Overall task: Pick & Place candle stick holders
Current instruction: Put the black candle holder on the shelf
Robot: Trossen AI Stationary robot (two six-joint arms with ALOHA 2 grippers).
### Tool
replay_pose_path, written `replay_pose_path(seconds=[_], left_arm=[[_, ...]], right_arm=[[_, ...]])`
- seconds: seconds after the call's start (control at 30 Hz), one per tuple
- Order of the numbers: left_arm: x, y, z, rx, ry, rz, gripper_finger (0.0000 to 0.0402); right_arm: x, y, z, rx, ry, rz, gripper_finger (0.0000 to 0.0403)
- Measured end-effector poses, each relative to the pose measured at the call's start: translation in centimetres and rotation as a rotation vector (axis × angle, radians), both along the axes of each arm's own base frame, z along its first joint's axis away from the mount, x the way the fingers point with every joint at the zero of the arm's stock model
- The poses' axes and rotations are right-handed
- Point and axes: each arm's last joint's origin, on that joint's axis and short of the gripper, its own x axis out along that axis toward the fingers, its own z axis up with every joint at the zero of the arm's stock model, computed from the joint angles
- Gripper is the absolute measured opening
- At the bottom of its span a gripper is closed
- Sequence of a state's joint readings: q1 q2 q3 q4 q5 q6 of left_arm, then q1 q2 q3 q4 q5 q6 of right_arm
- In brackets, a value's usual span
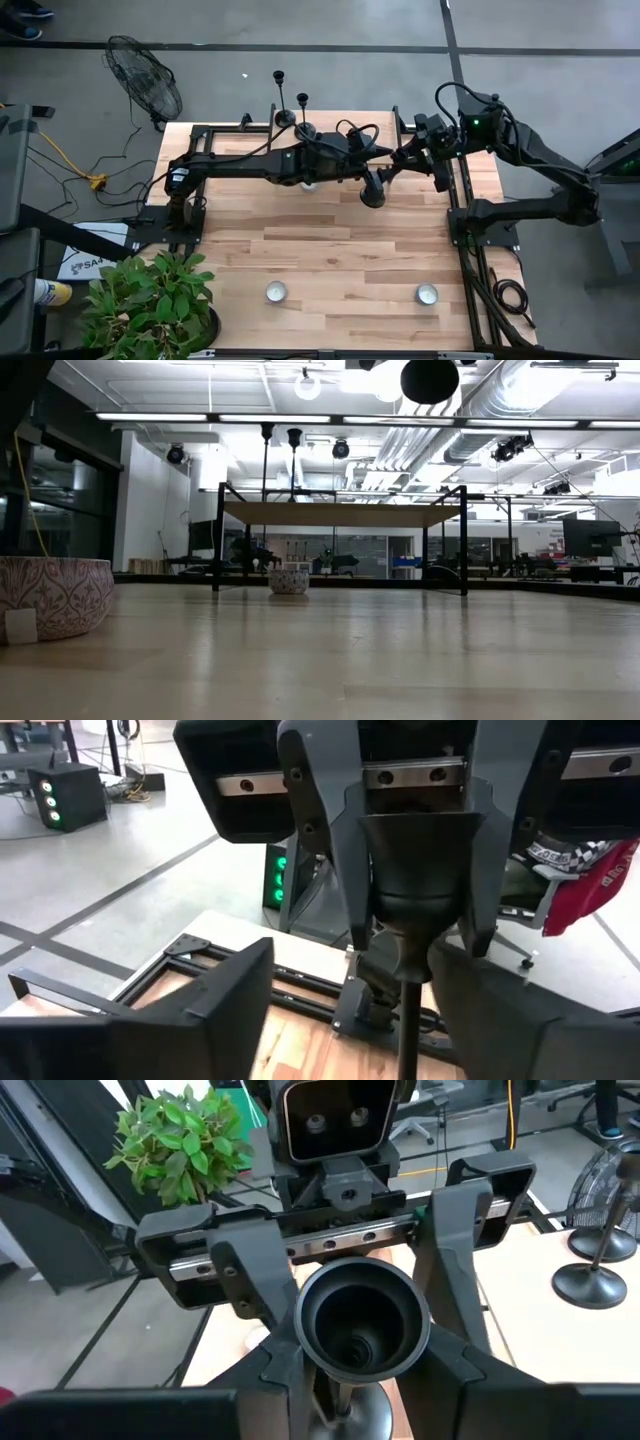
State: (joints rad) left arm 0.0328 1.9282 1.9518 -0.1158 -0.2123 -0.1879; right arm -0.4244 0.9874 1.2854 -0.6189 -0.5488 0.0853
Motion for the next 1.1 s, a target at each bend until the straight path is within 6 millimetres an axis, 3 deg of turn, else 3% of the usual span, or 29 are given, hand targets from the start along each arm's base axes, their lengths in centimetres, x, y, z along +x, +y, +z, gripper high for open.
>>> replay_pose_path(seconds=[0.57, 0.8, 1.1], left_arm=[[-0.62, -0.06, 0.3, 0.001, 0.034, -0.005, 0.0021], [-0.71, -0.05, 0.31, 0.002, 0.042, -0.002, 0.0033], [-0.71, -0.03, 0.28, 0.002, 0.045, -0.002, 0.002]], right_arm=[[-0.01, -0.16, -0.14, -0.019, 0.018, -0.054, 0.011], [0.03, -0.21, -0.12, -0.024, 0.017, -0.066, 0.011], [0.03, -0.24, -0.12, -0.019, 0.018, -0.077, 0.0111]])
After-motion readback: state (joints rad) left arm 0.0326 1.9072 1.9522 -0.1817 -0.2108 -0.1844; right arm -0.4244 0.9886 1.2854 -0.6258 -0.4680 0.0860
